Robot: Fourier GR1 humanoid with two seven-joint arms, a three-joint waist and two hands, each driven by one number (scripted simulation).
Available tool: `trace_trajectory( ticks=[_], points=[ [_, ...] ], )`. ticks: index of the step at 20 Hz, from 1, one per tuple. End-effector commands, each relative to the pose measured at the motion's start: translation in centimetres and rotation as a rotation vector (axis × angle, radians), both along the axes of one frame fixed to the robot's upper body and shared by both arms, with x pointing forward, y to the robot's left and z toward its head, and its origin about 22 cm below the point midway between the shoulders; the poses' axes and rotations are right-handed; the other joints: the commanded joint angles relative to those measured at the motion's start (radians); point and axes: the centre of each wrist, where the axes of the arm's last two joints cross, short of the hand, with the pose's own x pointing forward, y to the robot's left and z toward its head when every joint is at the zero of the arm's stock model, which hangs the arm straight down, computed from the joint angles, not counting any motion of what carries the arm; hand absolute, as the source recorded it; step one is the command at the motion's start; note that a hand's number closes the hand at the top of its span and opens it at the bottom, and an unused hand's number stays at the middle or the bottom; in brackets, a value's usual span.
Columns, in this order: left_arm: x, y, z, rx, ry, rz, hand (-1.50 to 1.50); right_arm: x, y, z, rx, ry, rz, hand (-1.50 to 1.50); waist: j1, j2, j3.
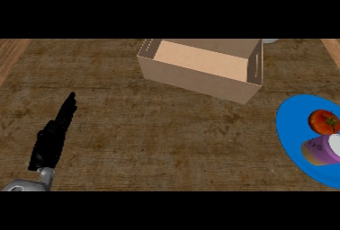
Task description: Pick the tomato from the plate and place it in the cardboard box
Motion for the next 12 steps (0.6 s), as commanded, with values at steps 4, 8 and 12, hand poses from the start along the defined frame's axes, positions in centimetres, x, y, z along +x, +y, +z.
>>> trace_trajectory(
  ticks=[4, 8, 12],
  points=[
    [-0.1, 0.5, 0.2, -0.002, 0.000, 0.014, 0.00, -1.7, -4.2, 5.7, -0.498, 0.113, 0.025, -1.50, -0.002, -0.003, -0.001],
    [-0.2, 0.5, 0.1, 0.001, 0.010, -0.001, 0.00, -1.8, -4.0, 8.3, -0.789, 0.281, 0.084, -1.50, 0.002, -0.004, -0.003],
    [-0.2, 0.1, -0.4, 0.005, 0.001, 0.011, 0.00, -0.9, -2.0, 6.4, -0.934, 0.382, 0.155, -1.50, -0.001, -0.005, -0.003]
  ],
)
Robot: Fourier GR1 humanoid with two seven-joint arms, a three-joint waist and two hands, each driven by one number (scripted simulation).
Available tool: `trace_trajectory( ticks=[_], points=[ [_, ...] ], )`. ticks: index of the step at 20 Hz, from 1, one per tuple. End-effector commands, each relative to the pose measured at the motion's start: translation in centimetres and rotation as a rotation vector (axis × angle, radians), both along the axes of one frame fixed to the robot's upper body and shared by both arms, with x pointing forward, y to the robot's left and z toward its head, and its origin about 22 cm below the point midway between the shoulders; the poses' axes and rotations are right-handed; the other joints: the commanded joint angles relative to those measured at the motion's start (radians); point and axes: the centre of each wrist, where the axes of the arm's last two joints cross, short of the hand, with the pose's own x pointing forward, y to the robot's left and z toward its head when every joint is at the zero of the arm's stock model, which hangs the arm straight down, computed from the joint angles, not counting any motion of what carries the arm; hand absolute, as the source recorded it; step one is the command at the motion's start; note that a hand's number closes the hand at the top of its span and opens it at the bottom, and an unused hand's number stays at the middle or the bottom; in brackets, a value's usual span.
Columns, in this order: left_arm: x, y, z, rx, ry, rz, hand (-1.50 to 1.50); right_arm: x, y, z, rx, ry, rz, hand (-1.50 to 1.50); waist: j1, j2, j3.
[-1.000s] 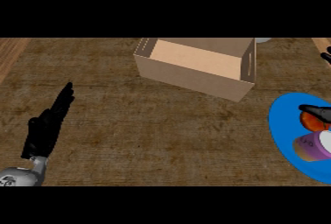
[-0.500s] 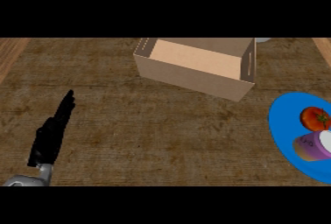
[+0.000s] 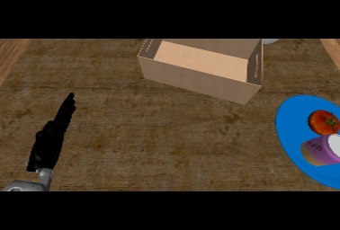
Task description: Pick the tomato from the plate and place it in the cardboard box
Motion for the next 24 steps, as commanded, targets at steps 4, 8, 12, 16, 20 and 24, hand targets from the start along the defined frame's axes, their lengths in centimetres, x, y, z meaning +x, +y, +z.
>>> trace_trajectory(
  ticks=[4, 8, 12, 16, 20, 24],
  points=[
    [-1.5, 0.5, -0.2, -0.025, -0.003, 0.015, 0.00, 0.0, 1.0, -1.6, -0.195, 0.168, 0.053, -1.50, -0.014, -0.006, 0.000],
    [-0.6, 0.0, 0.8, -0.018, 0.006, 0.025, 0.00, -0.4, 1.6, -1.9, -0.222, 0.166, 0.002, -1.50, -0.027, -0.007, 0.000],
    [0.3, -0.8, -0.1, 0.015, -0.017, 0.031, 0.00, -0.3, 3.8, -7.1, -0.221, 0.162, -0.012, -1.50, -0.026, -0.005, 0.001],
    [0.0, -1.5, -2.0, -0.003, -0.004, 0.019, 0.00, 0.2, 3.6, -6.5, -0.282, 0.186, -0.055, -1.50, -0.024, -0.005, 0.000],
    [-1.1, -0.5, -1.4, 0.007, -0.004, 0.012, 0.00, 0.9, 3.2, -7.4, -0.284, 0.198, -0.065, -1.50, -0.019, -0.005, 0.001],
    [0.7, -0.2, -0.8, 0.001, -0.003, 0.009, 0.00, 2.3, 3.2, -7.6, -0.262, 0.184, -0.076, -1.50, -0.017, -0.004, 0.001]
  ],
)
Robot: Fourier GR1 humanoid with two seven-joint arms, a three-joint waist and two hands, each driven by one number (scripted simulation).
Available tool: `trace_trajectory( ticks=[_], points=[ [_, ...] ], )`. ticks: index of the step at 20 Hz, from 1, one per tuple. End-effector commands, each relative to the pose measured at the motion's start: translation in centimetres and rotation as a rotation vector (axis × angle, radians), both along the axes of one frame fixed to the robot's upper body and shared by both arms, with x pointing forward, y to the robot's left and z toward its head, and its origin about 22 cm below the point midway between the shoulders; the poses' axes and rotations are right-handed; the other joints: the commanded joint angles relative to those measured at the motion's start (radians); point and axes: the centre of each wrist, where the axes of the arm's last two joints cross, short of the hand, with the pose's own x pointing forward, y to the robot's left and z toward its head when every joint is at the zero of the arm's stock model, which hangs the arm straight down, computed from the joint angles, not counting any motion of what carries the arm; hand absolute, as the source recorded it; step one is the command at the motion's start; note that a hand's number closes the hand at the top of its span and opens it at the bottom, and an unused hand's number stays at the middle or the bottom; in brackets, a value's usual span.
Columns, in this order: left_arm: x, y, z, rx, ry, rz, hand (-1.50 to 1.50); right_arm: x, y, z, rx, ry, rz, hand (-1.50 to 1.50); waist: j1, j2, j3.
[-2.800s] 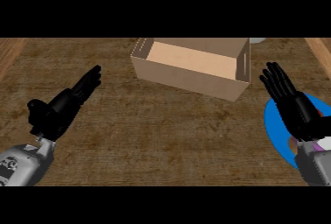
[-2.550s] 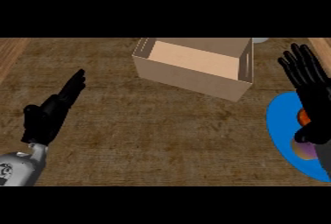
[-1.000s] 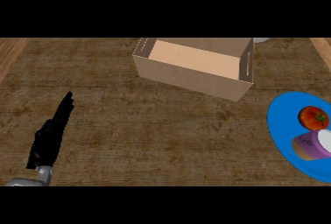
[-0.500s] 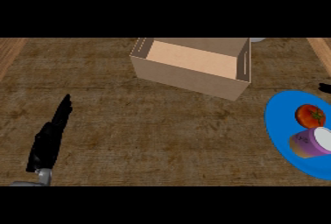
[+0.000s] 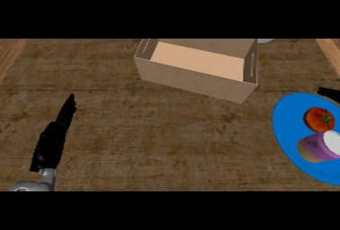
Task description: Pick the tomato from the plate and place it in the cardboard box
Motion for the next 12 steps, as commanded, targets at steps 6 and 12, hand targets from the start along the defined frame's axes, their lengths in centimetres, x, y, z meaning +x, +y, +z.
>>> trace_trajectory(
  ticks=[6, 12],
  points=[
    [-1.0, 1.9, 0.7, 0.015, 0.007, 0.009, 0.00, 0.4, 0.0, 0.9, 0.005, 0.002, 0.002, -1.50, 0.000, -0.001, 0.000],
    [-0.2, 0.0, 0.1, -0.029, 0.026, 0.001, 0.00, -0.4, 0.7, -3.2, 0.018, 0.001, -0.012, -1.50, -0.001, -0.001, 0.000]
  ],
)
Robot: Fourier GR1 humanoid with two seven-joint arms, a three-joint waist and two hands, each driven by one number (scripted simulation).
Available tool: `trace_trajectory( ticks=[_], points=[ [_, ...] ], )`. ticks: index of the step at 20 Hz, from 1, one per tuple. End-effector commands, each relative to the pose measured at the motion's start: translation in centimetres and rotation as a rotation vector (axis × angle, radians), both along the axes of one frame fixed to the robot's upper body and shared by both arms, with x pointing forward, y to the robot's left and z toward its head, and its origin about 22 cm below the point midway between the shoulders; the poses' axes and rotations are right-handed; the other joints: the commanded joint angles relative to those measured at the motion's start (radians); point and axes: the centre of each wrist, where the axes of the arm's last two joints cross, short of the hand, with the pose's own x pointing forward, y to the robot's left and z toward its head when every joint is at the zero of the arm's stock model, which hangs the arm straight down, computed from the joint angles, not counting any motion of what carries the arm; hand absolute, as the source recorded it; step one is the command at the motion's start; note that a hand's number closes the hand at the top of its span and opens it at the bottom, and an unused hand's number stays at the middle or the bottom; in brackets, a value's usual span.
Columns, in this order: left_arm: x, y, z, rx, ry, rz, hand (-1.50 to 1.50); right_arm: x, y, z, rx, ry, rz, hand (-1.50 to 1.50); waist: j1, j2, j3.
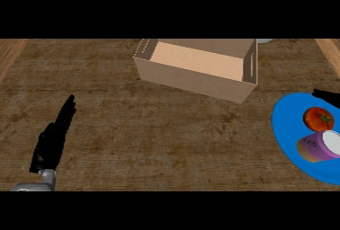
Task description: Pick the tomato from the plate and place it in the cardboard box
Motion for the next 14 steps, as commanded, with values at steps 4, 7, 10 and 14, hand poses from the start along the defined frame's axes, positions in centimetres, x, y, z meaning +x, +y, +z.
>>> trace_trajectory(
  ticks=[4, 7, 10, 14],
  points=[
    [-0.2, 0.6, 0.6, -0.001, -0.018, 0.003, 0.00, 1.8, 0.6, -0.6, 0.007, 0.008, 0.003, -1.50, 0.006, 0.001, 0.000],
    [-1.7, 0.0, -1.9, 0.005, -0.003, -0.002, 0.00, 1.2, -0.2, -1.6, 0.027, 0.006, -0.013, -1.50, 0.006, 0.001, 0.000],
    [-0.3, 0.7, 0.3, 0.006, -0.008, 0.010, 0.00, 2.5, 0.3, -1.5, 0.005, 0.015, -0.010, -1.50, 0.007, 0.002, 0.001],
    [0.7, 0.0, 2.9, 0.007, -0.015, 0.011, 0.00, 1.9, 1.4, -1.7, -0.023, 0.007, 0.015, -1.50, 0.001, 0.000, 0.000]
  ],
)
